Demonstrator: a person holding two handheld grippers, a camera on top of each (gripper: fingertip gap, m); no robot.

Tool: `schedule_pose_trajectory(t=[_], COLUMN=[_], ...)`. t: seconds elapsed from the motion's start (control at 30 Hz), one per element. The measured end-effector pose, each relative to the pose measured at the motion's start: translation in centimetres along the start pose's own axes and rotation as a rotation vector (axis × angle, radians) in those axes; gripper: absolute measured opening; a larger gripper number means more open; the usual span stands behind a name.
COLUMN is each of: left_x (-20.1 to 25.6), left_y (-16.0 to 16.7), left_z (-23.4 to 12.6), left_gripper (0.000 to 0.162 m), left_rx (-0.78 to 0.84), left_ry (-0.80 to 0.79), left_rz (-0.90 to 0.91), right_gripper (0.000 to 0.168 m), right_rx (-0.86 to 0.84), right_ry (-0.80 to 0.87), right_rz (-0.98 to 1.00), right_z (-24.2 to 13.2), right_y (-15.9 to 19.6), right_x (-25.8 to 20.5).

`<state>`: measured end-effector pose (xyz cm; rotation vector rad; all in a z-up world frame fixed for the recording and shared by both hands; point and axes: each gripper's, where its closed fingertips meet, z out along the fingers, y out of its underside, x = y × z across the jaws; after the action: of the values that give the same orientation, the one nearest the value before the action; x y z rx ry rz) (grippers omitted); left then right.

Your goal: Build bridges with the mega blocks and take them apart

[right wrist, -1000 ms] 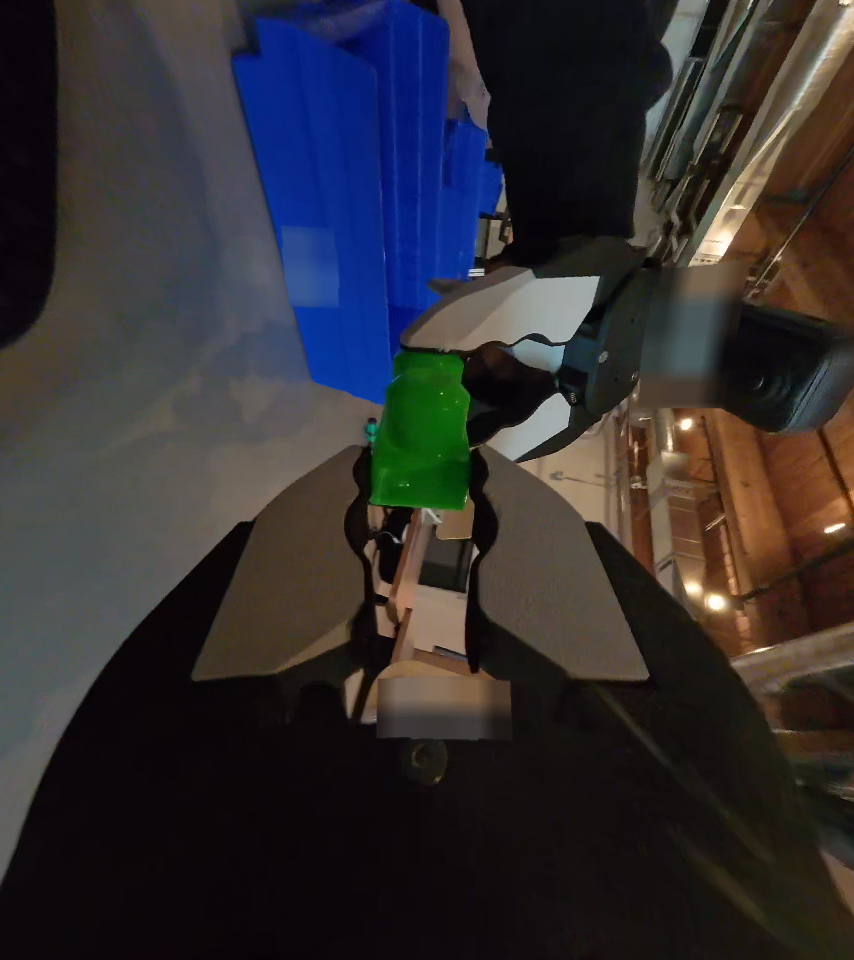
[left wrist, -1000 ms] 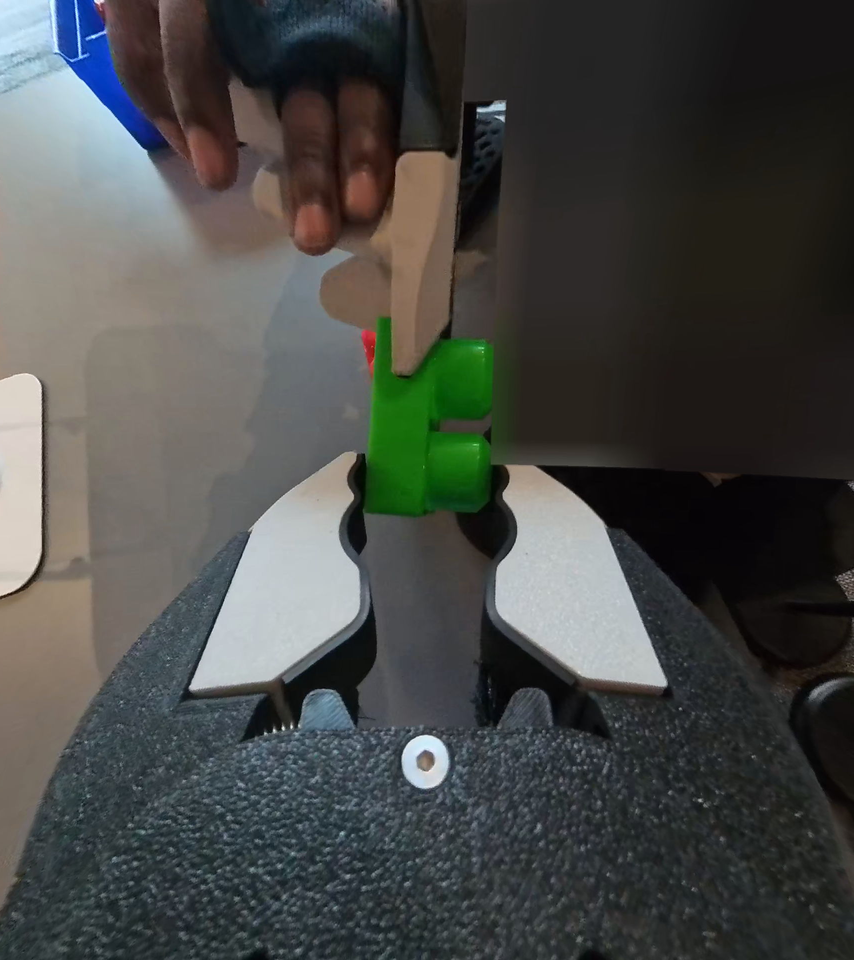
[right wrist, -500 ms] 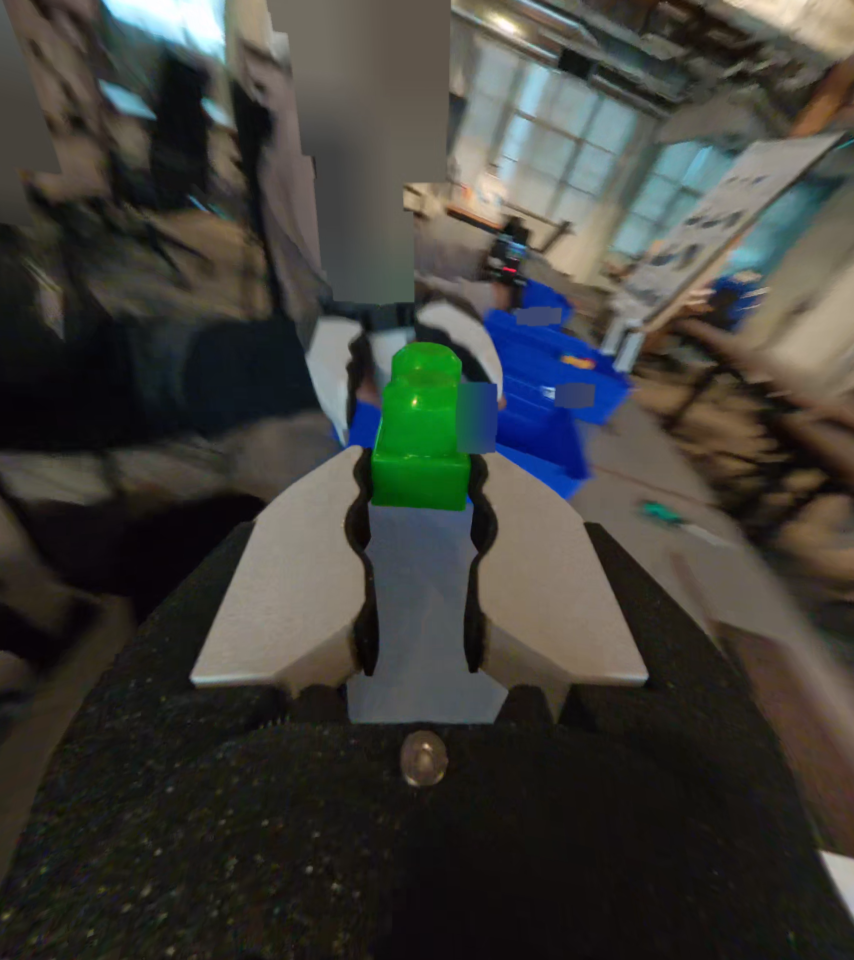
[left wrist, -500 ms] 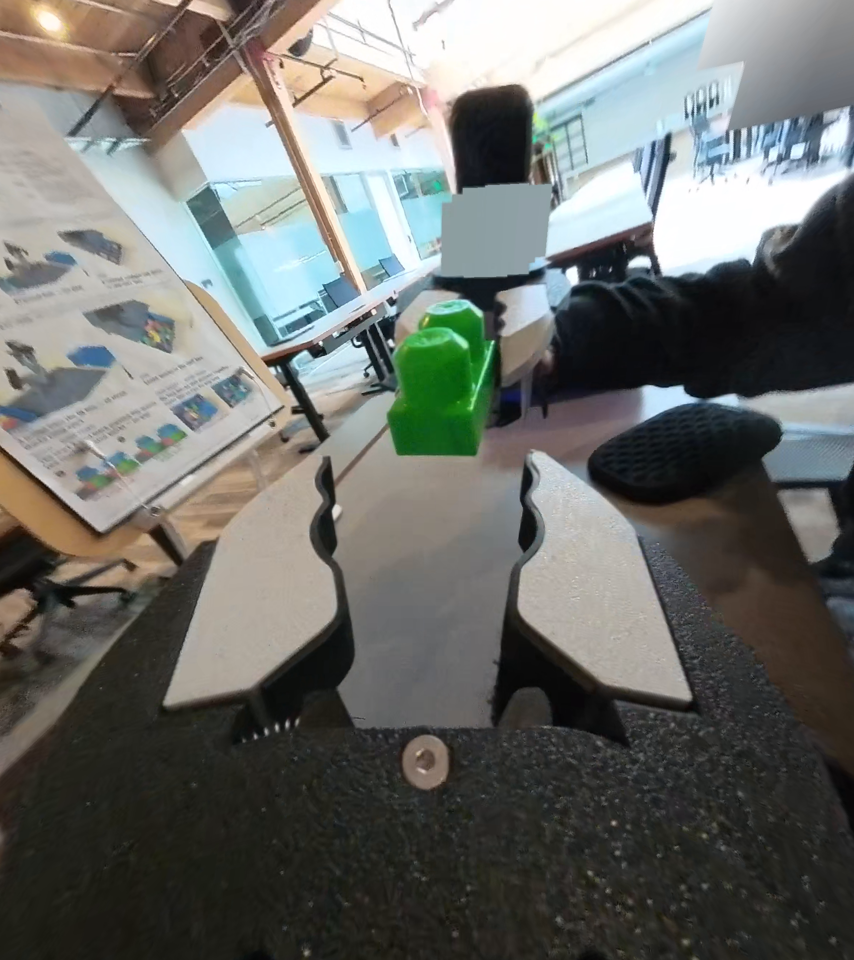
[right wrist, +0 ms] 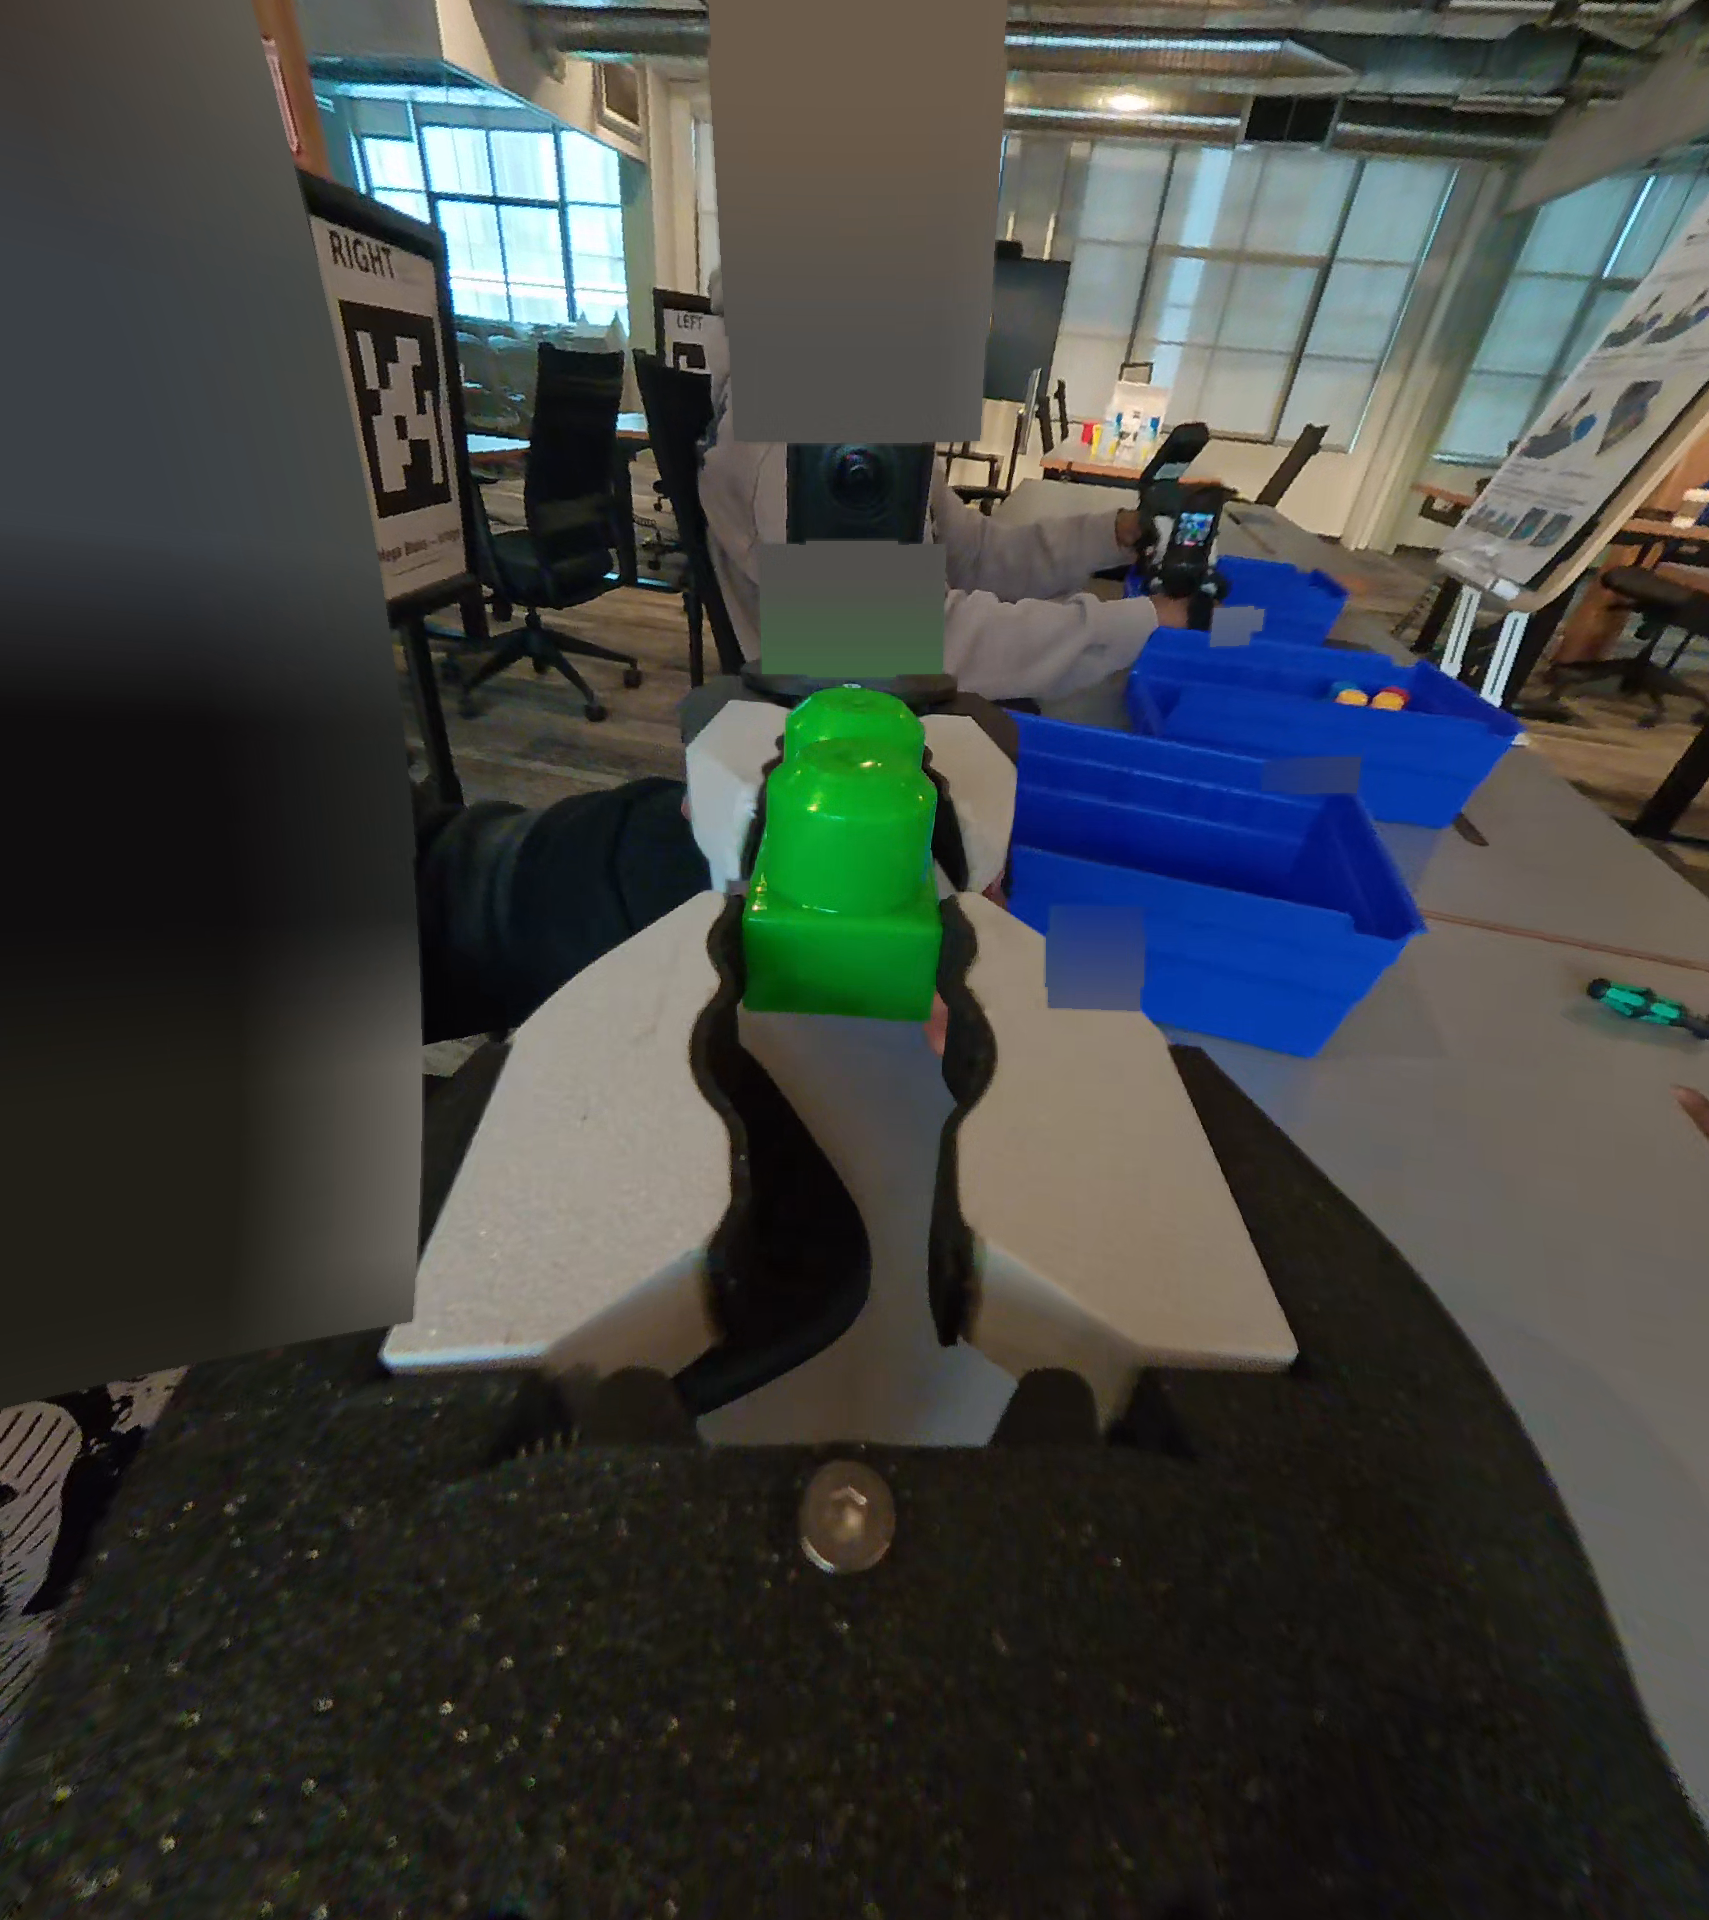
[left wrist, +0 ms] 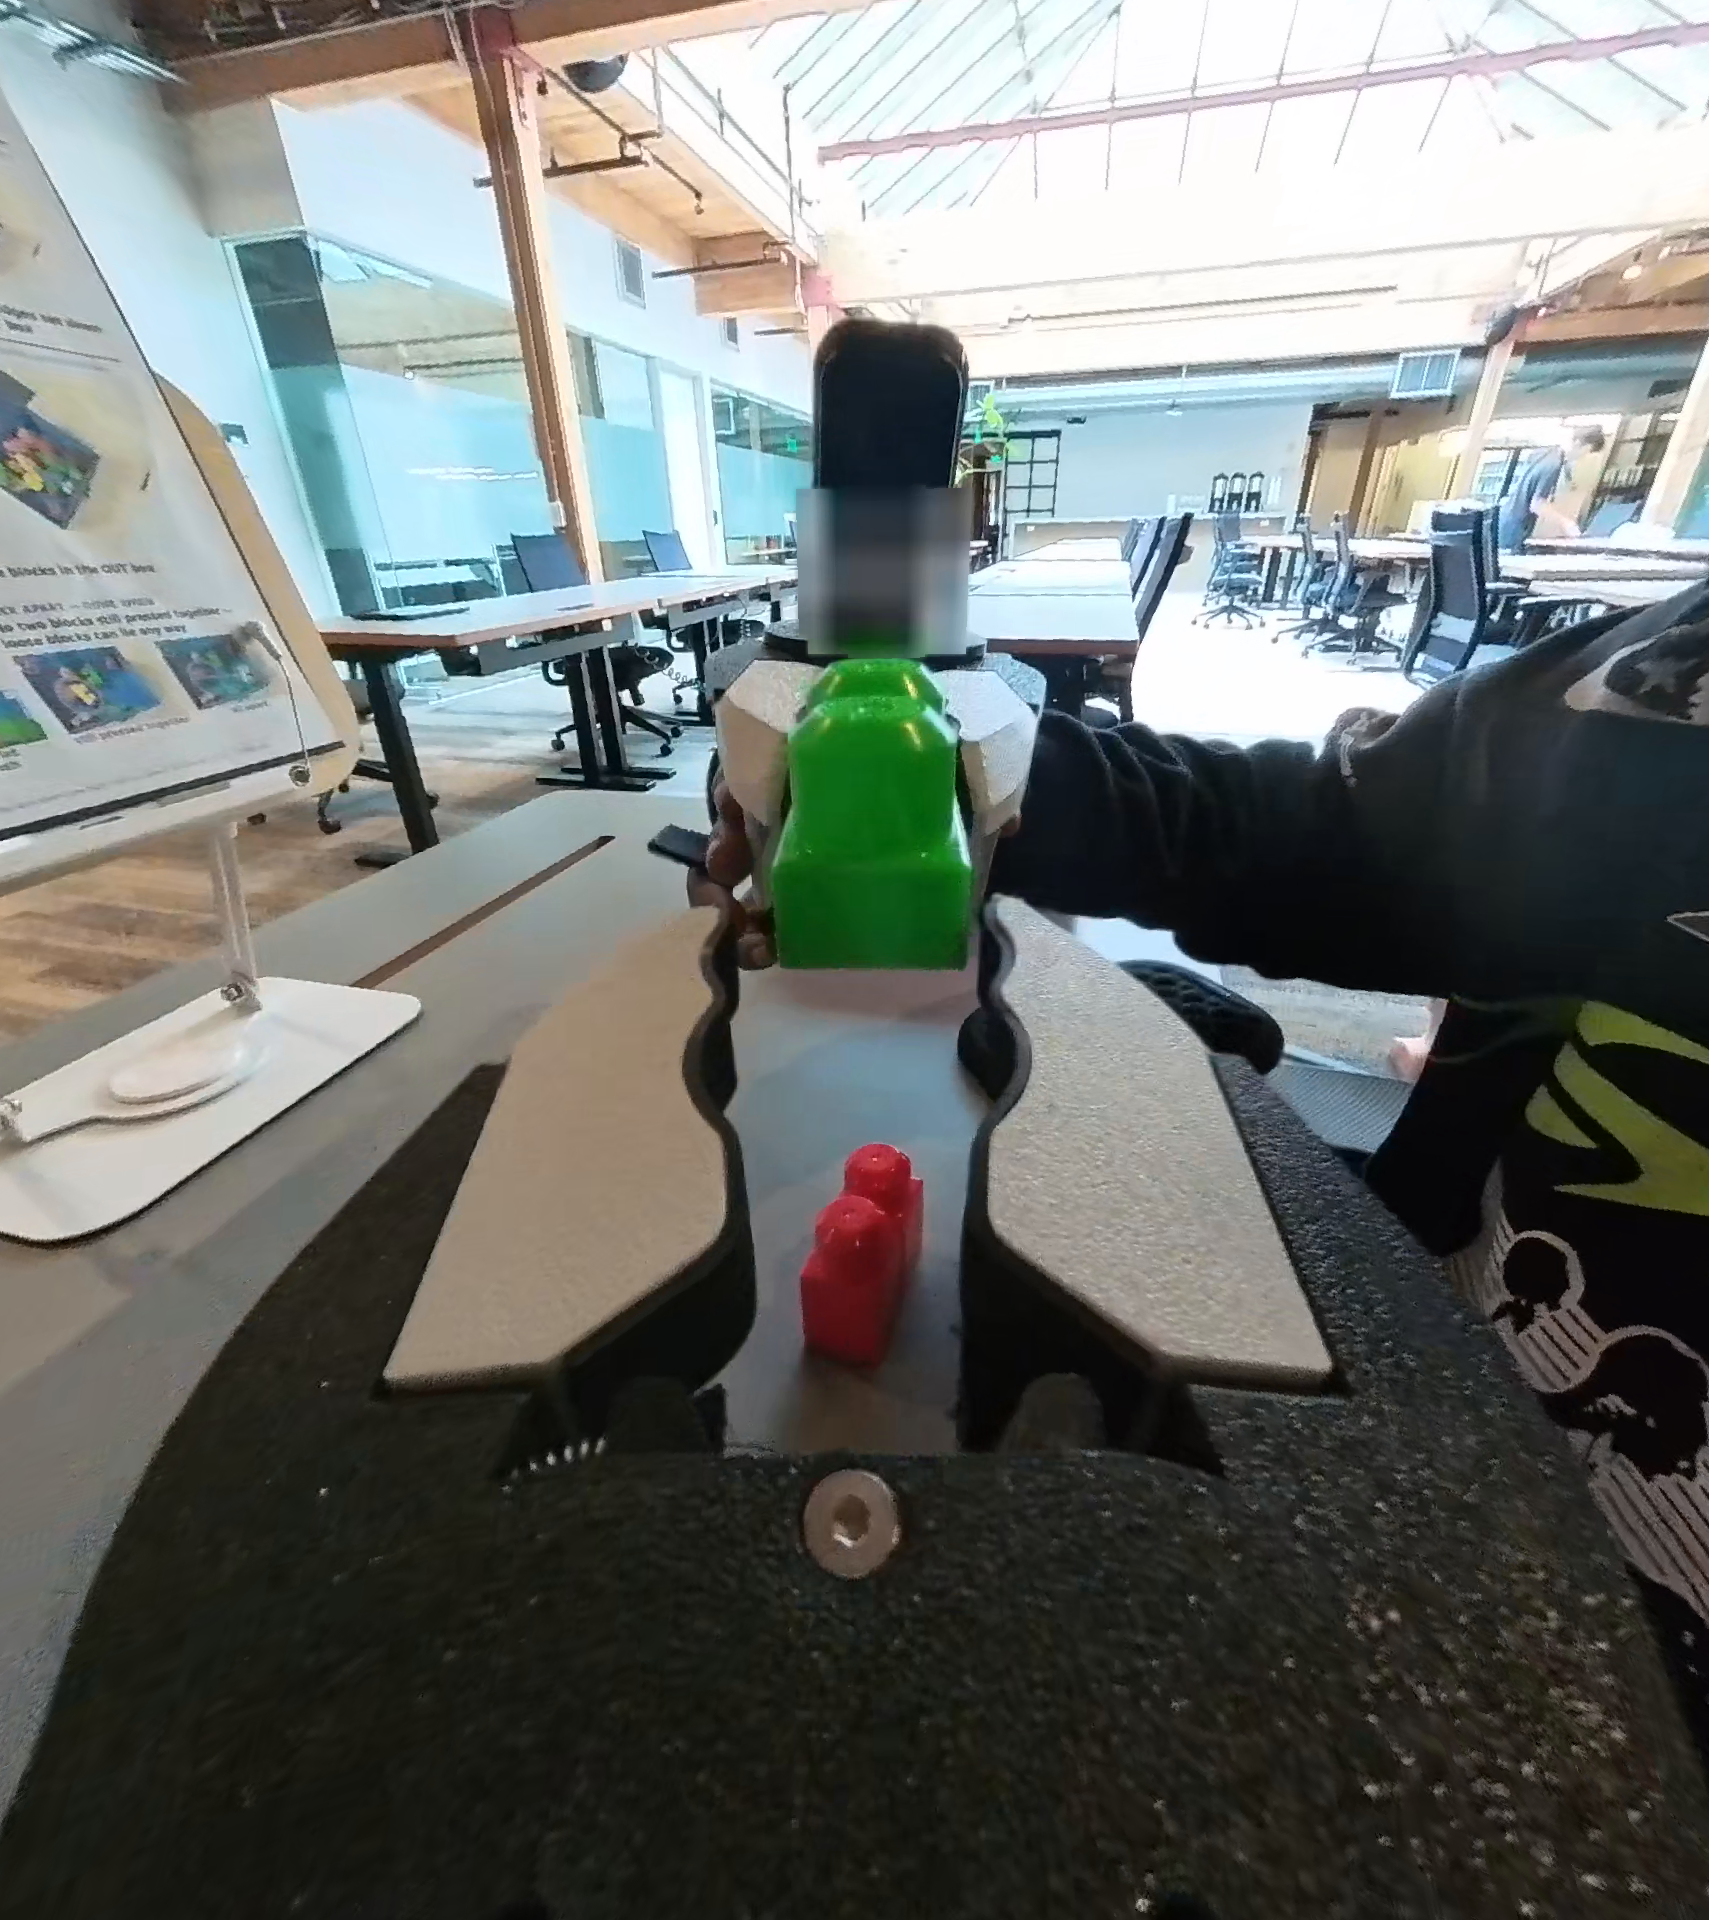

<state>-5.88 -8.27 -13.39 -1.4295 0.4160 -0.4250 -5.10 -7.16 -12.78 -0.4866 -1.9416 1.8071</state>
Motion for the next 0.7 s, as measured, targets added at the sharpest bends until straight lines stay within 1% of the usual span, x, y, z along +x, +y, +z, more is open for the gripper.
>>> schedule_pose_trajectory(t=[0.07, 0.1, 0.2, 0.27, 0.3, 0.37, 0.4, 0.5, 0.57, 0.63, 0.7], left_x=[0.2, 0.2, 0.1, 0.0, -0.1, -0.3, -0.3, -0.3, -0.2, 0.0, 0.2], left_y=[0.2, 0.2, 0.3, 0.7, 1.0, 1.6, 1.9, 2.4, 2.6, 2.6, 2.5], left_z=[0.1, 0.1, 0.0, -0.2, -0.2, -0.2, -0.2, 0.1, 0.3, 0.5, 0.5], left_gripper=[0.036, 0.035, 0.035, 0.035, 0.035, 0.035, 0.035, 0.035, 0.035, 0.035, 0.035], left_rx=[-0.005, 0.002, 0.016, 0.004, -0.006, -0.026, -0.031, -0.047, -0.053, -0.048, -0.044], left_ry=[-0.001, -0.006, -0.016, -0.021, -0.026, -0.038, -0.040, -0.041, -0.037, -0.024, -0.013], left_rz=[0.014, 0.023, 0.035, 0.045, 0.051, 0.054, 0.054, 0.056, 0.058, 0.060, 0.065], right_gripper=[0.035, 0.035, 0.035, 0.035, 0.036, 0.044, 0.051, 0.060, 0.060, 0.061, 0.058], right_rx=[-0.015, -0.021, -0.049, -0.141, -0.221, -0.400, -0.515, -0.871, -1.079, -1.205, -1.291], right_ry=[-0.003, 0.004, 0.008, 0.007, 0.001, -0.009, -0.040, -0.102, -0.098, -0.125, -0.123], right_rz=[-0.005, -0.008, -0.003, -0.007, -0.008, 0.002, 0.016, 0.019, 0.017, 0.025, 0.023], right_z=[0.2, 0.3, 0.3, 0.4, 0.3, 0.0, -0.2, -0.7, -0.7, -0.3, 0.0], right_y=[0.2, 0.3, 0.6, 1.3, 1.7, 1.8, 1.8, 2.0, 2.5, 2.9, 3.6], right_x=[-0.1, -0.1, 0.1, 0.2, 0.4, 0.9, 0.7, 0.3, 0.6, 0.3, 0.4])
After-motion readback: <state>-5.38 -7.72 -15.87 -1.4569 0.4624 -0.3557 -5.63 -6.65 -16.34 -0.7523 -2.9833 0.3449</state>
